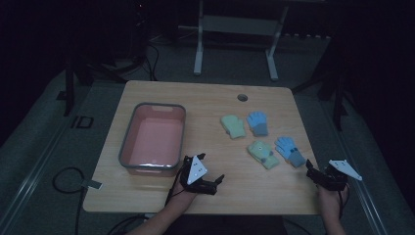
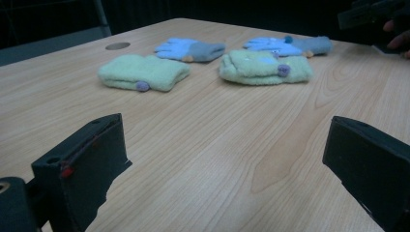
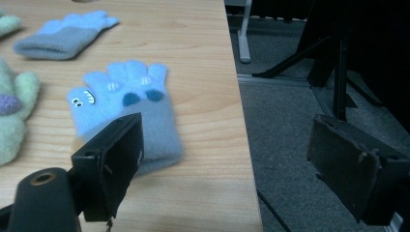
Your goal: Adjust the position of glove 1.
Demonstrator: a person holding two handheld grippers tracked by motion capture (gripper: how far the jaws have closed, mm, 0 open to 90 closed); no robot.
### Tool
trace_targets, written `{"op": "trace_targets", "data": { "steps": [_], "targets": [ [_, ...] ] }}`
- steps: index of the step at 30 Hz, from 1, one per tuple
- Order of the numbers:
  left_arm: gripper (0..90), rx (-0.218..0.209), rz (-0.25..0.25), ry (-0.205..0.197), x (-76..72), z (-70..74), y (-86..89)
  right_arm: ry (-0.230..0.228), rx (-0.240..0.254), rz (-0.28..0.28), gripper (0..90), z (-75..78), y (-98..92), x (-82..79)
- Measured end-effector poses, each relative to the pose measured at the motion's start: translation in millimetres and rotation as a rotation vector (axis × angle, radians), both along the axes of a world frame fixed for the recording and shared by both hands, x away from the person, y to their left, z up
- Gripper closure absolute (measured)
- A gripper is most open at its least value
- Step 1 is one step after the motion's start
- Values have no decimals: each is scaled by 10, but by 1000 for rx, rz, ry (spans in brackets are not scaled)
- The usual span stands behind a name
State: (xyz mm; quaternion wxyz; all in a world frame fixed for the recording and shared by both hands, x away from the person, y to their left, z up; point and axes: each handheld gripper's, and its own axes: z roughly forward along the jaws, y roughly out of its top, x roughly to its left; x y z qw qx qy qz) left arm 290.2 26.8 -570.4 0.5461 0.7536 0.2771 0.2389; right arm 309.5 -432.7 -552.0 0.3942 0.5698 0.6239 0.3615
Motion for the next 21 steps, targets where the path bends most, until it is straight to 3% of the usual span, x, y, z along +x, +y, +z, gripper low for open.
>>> {"op": "trace_targets", "data": {
  "steps": [7,21],
  "targets": [
    [21,12,-1,-12,-12,0,-11,24,-3,-7,130,-2,2,29],
    [21,9,4,-10,-11,-1,-10,131,16,8,128,5,-3,110]
  ]
}}
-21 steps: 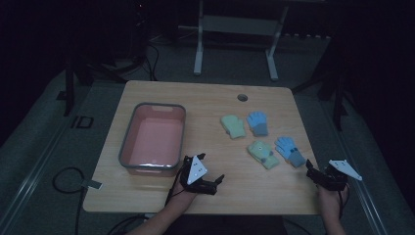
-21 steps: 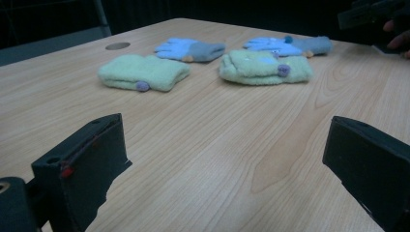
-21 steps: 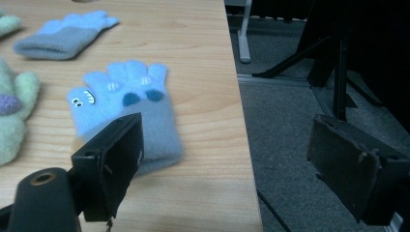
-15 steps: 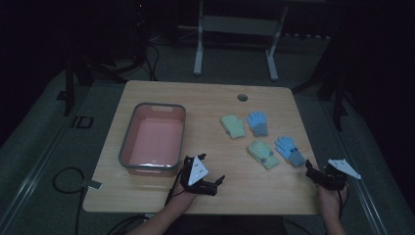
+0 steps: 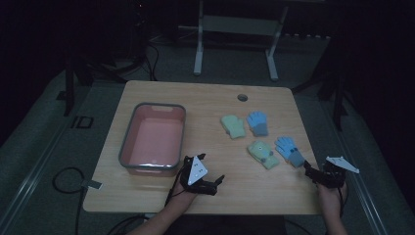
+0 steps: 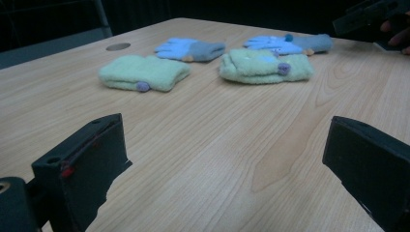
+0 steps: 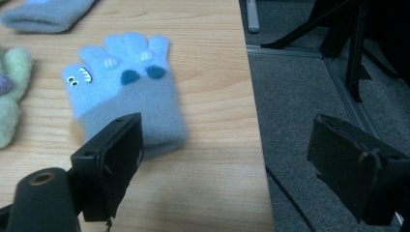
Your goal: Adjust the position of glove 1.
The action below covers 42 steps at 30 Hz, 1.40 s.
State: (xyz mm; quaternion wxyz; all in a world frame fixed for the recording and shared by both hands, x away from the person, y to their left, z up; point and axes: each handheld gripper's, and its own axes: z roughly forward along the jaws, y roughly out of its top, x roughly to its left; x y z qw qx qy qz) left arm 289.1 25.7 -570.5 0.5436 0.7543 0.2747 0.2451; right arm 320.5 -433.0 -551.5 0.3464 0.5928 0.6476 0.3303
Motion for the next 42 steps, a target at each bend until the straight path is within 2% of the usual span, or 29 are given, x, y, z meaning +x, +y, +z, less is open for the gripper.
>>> {"op": "trace_targets", "data": {
  "steps": [2,7,13,19,25,27,31,35,42],
  "targets": [
    [21,5,-2,-4,-3,0,-3,2,-12,-2,128,4,9,2],
    [21,-2,-5,2,2,0,2,-7,3,8,128,44,15,-4],
    [21,8,-9,-5,-3,0,-8,8,-2,10,128,37,16,6],
    [22,9,-7,-7,-4,0,-8,0,0,25,128,114,23,24],
    [21,21,-4,-19,-20,-1,-23,15,-1,40,128,164,43,39],
    [21,21,-4,-20,-21,-1,-24,11,-2,43,128,189,50,38],
    [22,21,-3,-21,-22,-2,-26,-41,-11,54,128,337,98,38],
    [22,30,0,-27,-28,-1,-30,-54,-32,74,128,424,139,65],
    [22,25,-4,-24,-22,-1,-25,-80,-40,90,125,579,178,132]
  ]
}}
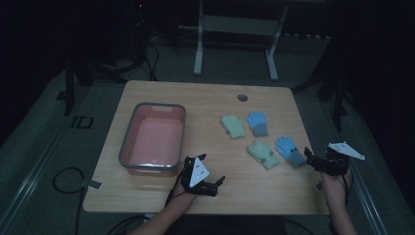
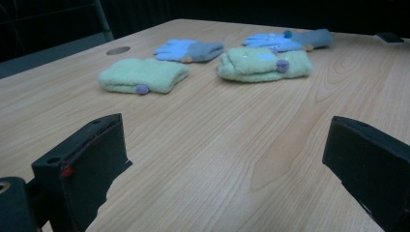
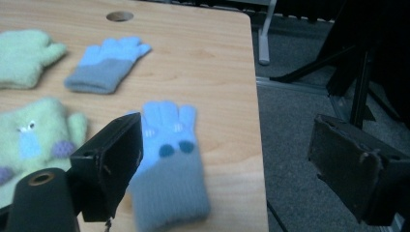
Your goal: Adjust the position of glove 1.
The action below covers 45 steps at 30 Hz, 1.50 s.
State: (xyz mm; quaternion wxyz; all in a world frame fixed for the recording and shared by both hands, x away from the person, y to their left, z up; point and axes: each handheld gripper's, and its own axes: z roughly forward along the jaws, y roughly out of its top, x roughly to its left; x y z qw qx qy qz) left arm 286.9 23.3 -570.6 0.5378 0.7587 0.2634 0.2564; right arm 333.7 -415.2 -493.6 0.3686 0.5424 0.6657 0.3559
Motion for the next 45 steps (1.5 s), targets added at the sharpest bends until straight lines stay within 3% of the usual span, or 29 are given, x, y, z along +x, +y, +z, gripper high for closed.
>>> {"op": "trace_targets", "data": {
  "steps": [6,10,14,19,23,26,29,33,38,45],
  "targets": [
    [21,10,-4,-6,-6,0,-7,-45,-1,22,127,116,42,41],
    [22,10,-6,-5,-6,0,-9,-82,-34,24,129,183,65,69],
    [22,12,-7,-5,-7,0,-11,-81,-4,42,130,251,85,105],
    [22,12,-8,-5,-5,0,-10,-54,-5,46,127,340,161,155],
    [21,10,-9,-7,-8,0,-9,-73,23,72,138,391,226,190],
    [22,10,-9,-6,-7,0,-9,-28,76,108,141,412,271,241],
    [22,9,-10,-6,-7,0,-8,26,77,127,155,413,339,304],
    [22,9,-10,-9,-10,-1,-9,19,32,158,135,405,455,338],
    [22,9,-10,-8,-9,-1,-9,32,15,192,133,411,576,409],
    [22,8,-11,-8,-10,-1,-8,49,36,280,137,437,743,521]
  ]
}}
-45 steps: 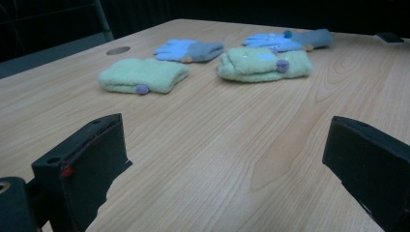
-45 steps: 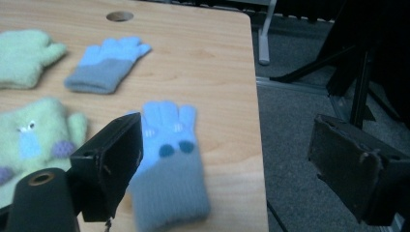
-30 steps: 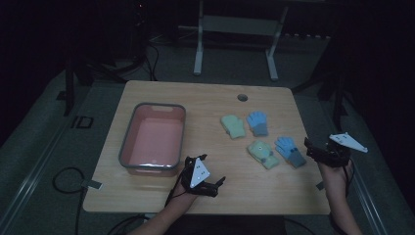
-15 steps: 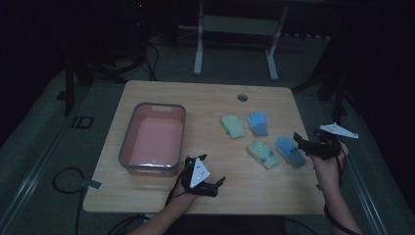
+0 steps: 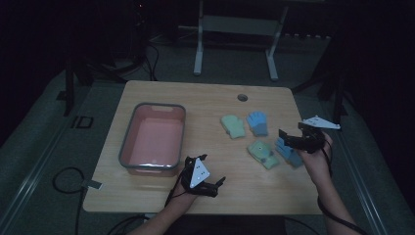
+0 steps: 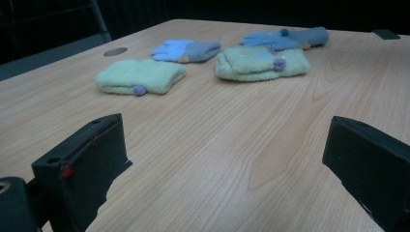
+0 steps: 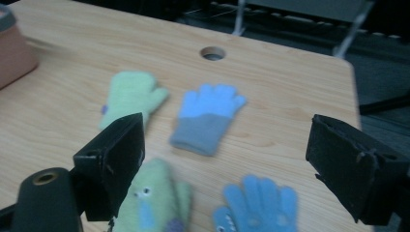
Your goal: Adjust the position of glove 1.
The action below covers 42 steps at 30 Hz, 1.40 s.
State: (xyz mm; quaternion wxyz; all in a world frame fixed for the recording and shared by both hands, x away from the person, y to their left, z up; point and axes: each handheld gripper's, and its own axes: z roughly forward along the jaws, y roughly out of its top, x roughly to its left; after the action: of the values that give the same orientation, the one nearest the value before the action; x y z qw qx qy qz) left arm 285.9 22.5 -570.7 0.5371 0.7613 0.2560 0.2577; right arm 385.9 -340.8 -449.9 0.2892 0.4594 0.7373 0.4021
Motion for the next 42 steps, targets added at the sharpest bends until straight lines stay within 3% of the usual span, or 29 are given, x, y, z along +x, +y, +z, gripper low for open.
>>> {"op": "trace_targets", "data": {
  "steps": [10,22,42],
  "targets": [
    [22,0,-2,-1,0,0,0,38,-32,46,182,-62,253,199],
    [21,0,-5,-2,-1,0,-1,54,-49,91,328,-150,445,411],
    [21,-1,-7,0,1,0,2,105,-72,186,406,-308,831,682]
  ]
}}
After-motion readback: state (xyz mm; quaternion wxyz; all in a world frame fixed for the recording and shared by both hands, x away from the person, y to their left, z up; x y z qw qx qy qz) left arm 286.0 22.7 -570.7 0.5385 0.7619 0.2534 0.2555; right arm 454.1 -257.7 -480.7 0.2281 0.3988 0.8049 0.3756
